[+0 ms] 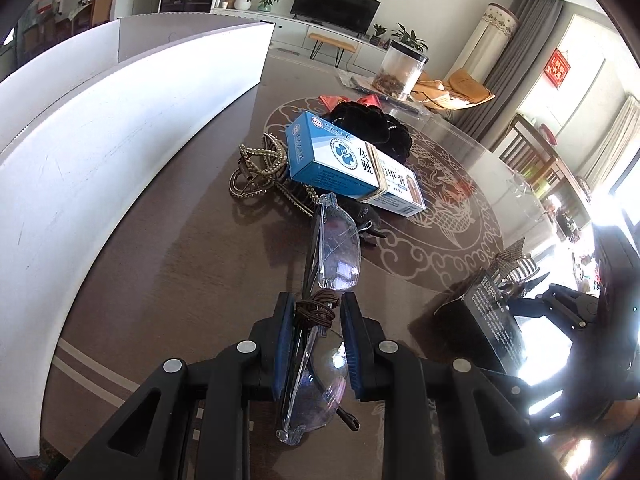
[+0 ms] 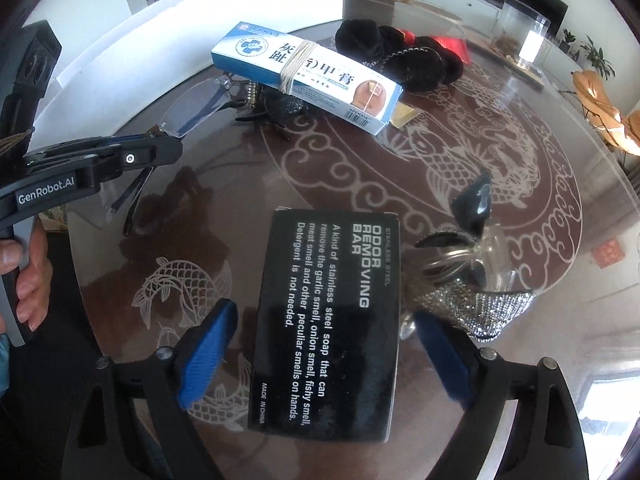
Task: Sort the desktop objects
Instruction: 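Grasp the black odor-removing bar box with the right tool while the left holds the glasses, then carry glasses and black box into the white-walled bin and open both tools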
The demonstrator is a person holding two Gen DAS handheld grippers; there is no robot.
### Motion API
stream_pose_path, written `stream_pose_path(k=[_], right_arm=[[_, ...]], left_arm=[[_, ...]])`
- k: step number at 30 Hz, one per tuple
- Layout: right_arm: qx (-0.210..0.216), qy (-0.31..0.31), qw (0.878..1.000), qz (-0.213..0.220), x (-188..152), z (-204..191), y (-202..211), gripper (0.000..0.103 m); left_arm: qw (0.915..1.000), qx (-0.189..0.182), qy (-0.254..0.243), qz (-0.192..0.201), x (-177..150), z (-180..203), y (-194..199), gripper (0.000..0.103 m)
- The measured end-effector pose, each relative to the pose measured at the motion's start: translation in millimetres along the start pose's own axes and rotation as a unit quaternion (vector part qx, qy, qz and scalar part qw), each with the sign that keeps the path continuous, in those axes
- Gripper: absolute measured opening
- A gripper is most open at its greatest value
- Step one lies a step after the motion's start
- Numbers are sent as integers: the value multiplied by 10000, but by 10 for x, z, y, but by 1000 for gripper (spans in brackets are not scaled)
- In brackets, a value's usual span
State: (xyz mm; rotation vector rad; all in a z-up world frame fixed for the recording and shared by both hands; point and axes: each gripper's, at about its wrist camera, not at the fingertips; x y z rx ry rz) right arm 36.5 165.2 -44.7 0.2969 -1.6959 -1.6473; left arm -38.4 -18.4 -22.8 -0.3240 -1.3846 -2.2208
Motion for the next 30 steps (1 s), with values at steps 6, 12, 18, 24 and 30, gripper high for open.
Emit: stream_pose_path(k=[6,12,18,24,30], right_arm=[[326,-554,9979,-54,-304,74,197,91],[713,-336,9965,-289,-227,42,91,91],[466,-178,9987,-130,127,93,-136,91],[329,-65,9992,-195,126,137,-35,59],[490,-445,9968,439,129,164,363,59]], left_arm=[[10000,25,-86,0,-24,51,-1,24],[9996,109,-244,-19,-62,119,-28,24],[10000,33,-42,59,-46,35,45,24],[9994,-109,39,330,-93,11,255,24],[9966,-334,180,732,-41,-1,724,23]])
Point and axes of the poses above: each gripper's, at about its wrist camera, not at the fingertips, and y roughly against the way its jaws point, z to its right, x to its top, and after that the axes turned 15 degrees about y, right-handed
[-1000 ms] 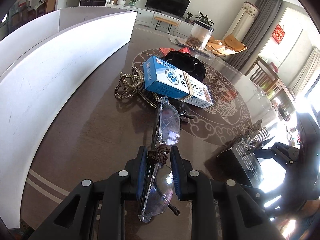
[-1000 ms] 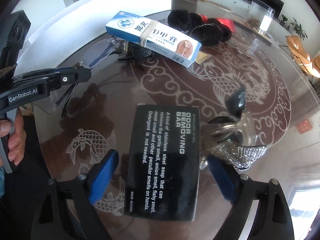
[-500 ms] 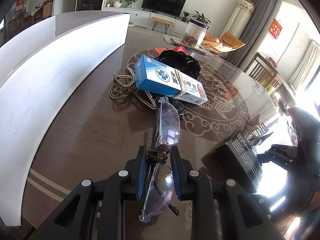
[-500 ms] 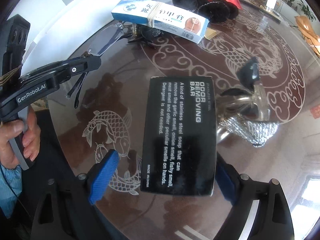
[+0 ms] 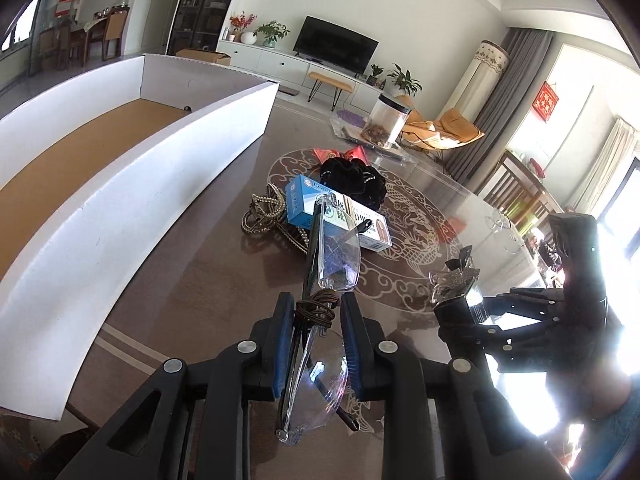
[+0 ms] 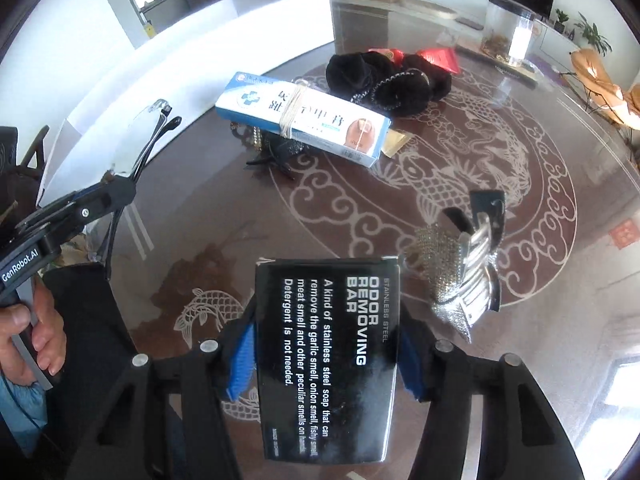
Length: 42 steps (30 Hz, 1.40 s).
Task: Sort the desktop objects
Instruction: 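Carry glasses and black box into the white-walled bin and open both tools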
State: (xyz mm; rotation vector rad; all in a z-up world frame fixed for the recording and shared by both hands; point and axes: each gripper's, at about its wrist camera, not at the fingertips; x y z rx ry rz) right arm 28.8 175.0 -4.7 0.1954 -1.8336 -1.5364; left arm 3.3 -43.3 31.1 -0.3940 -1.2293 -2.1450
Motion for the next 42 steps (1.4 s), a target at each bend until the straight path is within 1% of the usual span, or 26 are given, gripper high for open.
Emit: stream_pose_path(k=[2,5,8,10,13,17,19,21,23,24,25,26,27,28,29,30,31,33,34,35,36,38,39,40,42], right_arm=[[48,-21,9996,264,156,-49,119,59],[141,9,9976,678,572,-149,285,59],[308,134,9932,1114,1075,-299,472,59],[453,306,9894,1348,1450,-490,527,59],[728,622,9813,1671,2008,-898,509,59],[1169,805,9681,2064,2658,-1444,235,59],[1217,925,9664,2065,2904,-1686,-13,59],[1196,998,9710,1814,3064,-1879,-341,59],[1179,982,9774,1451,3129,-1983,-665,60],[1123,1036,9809,1202,3147,-2031,-809,60],[959,1126,9844,958,3149,-2072,-950,63],[734,1240,9865,775,3133,-2102,-1062,71],[498,1381,9869,662,3111,-2113,-1152,75],[298,1516,9861,616,3088,-2134,-1197,78],[122,1662,9842,598,3045,-2139,-1245,78],[4,1788,9822,573,3011,-2123,-1274,78],[-63,1841,9815,532,2980,-2106,-1299,78],[-77,1747,9836,441,2889,-1973,-1335,77],[-57,1826,9814,596,2864,-1945,-1302,74],[-31,1864,9804,636,2841,-1921,-1284,71],[-10,1905,9793,688,2816,-1898,-1265,71],[129,1881,9789,787,2773,-1809,-1207,64],[177,1815,9799,810,2749,-1768,-1188,64],[210,1744,9810,820,2732,-1730,-1171,64],[187,1704,9816,843,2695,-1671,-1133,64]], left_arm=[[9997,-4,40,224,174,-34,210,23],[9982,131,158,571,510,-221,534,23],[9943,502,369,865,884,-568,770,23],[9905,805,582,950,1111,-866,836,23],[9843,1260,865,878,1366,-1285,787,23],[9766,1747,1073,646,1541,-1689,604,23],[9736,1941,1089,500,1528,-1813,518,23],[9700,2174,1049,296,1537,-1896,389,23],[9632,2472,1054,76,1530,-1962,283,25],[9608,2565,1052,-44,1515,-1995,236,27],[9595,2625,1016,-138,1499,-2015,194,36],[9596,2686,826,-169,1480,-1986,155,38],[9576,2796,653,-240,1456,-1953,102,41],[9555,2891,510,-298,1433,-1919,46,49],[9535,2970,348,-376,1406,-1876,-19,58],[9499,3087,169,-452,1379,-1833,-85,61],[9455,3218,30,-503,1353,-1810,-144,66],[9384,3428,-172,-405,1328,-1786,-161,72],[9372,3468,-206,-306,1323,-1775,-146,73],[9379,3456,-177,-241,1326,-1785,-118,73],[9394,3420,-112,-206,1324,-1800,-95,73],[9452,3259,66,-181,1290,-1766,-31,73],[9473,3194,105,-198,1252,-1714,-22,73],[9478,3180,42,-229,1203,-1638,-47,73],[9453,3249,-228,-185,1114,-1456,-111,73]])
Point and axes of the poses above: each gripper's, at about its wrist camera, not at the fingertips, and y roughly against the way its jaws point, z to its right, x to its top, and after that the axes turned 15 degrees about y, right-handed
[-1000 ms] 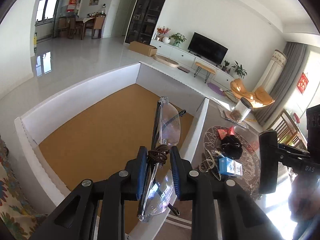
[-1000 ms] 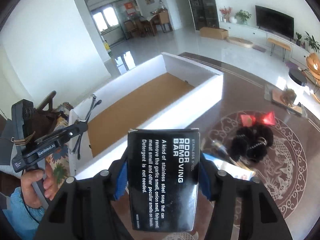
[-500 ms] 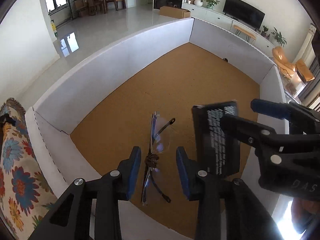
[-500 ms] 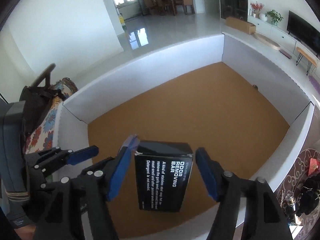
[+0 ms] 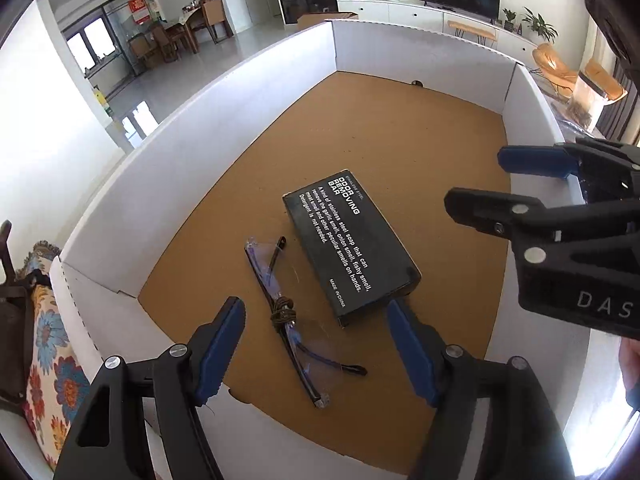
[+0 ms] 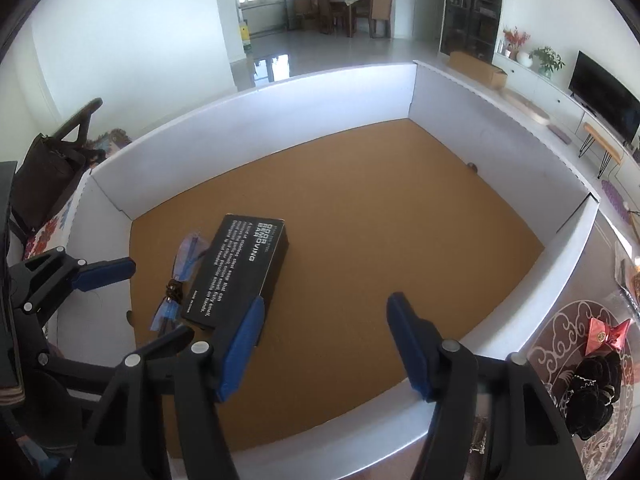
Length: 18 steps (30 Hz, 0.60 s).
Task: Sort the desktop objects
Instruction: 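Carry glasses and black box into the white-walled bin and open both tools, then bring both tools back over the table pile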
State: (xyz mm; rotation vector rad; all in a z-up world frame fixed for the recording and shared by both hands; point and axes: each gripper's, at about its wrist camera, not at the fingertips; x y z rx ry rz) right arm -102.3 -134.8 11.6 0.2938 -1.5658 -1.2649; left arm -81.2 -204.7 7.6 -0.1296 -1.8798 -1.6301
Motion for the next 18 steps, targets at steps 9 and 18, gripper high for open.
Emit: stream_pose_path(k=[9,18], right_arm=[[-259,-766,9887,1261,-363,291,922,101],[-1785,-1791,9657,584,-2537,393,1936,103]], left_arm=[[9889,-923,748,890,-122,-121,669,75],[9646,-2470,-850,367,-871,1207,1389,103]])
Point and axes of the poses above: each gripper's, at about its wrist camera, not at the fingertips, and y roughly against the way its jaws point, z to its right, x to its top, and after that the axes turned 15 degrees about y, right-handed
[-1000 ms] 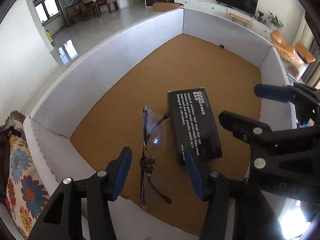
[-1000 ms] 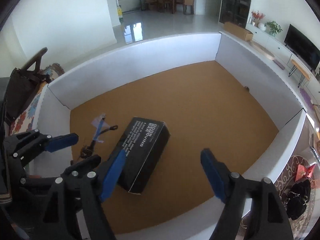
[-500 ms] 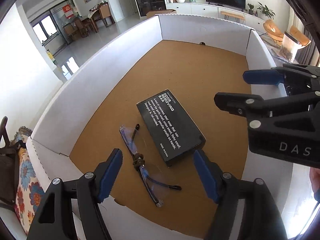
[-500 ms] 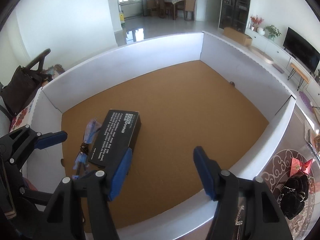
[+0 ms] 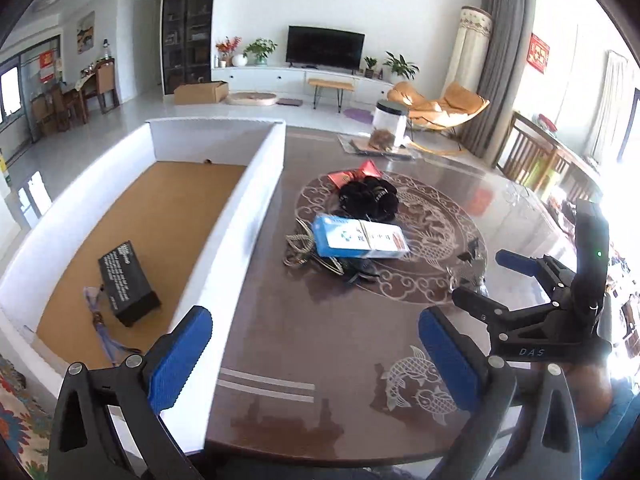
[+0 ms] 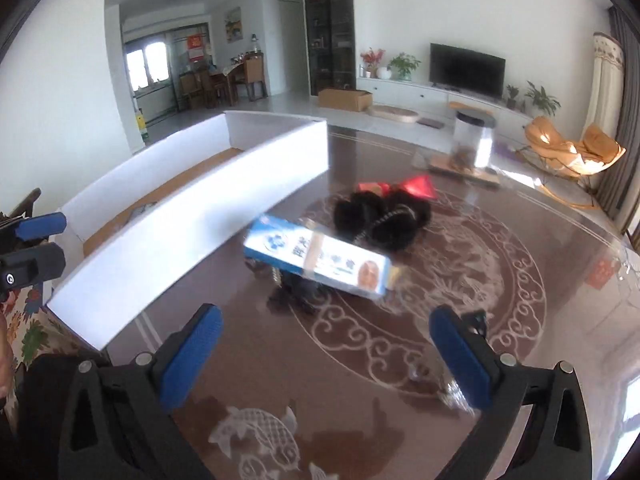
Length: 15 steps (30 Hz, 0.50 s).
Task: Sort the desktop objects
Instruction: 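Bring both tools back over the table pile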
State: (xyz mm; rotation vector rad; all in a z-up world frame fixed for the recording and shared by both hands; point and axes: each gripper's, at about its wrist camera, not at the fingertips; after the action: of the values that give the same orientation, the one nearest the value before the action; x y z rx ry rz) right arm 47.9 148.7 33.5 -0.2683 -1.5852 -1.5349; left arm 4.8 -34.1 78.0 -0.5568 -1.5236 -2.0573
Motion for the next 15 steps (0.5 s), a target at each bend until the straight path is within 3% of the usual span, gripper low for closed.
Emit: stream_pose_path(k=[3,6,9,12,15], right_arm=[[-325,-418,9959,-732,-683,377,57,103],[-466,-469,9909,-1171,-1009,564,-16,103],[-532,-329,9882,-1395,-1154,604,-171,103],[-486,-490,9900,-1229,-1123,690,-255,103],[-510,-575,9912,-1081,-1004,707,-410,103]], left_arm=[[9965,207,-233,-777,-237,331,-598,103],[9901,577,-468,-1191,-435,510,-1126,103],[9883,830,-647,-1103,-509,639,-1446,103],[9932,757,-308,-825,-445,636,-1529,103],[9959,688,-293,-518,-341,676,-1649,103]])
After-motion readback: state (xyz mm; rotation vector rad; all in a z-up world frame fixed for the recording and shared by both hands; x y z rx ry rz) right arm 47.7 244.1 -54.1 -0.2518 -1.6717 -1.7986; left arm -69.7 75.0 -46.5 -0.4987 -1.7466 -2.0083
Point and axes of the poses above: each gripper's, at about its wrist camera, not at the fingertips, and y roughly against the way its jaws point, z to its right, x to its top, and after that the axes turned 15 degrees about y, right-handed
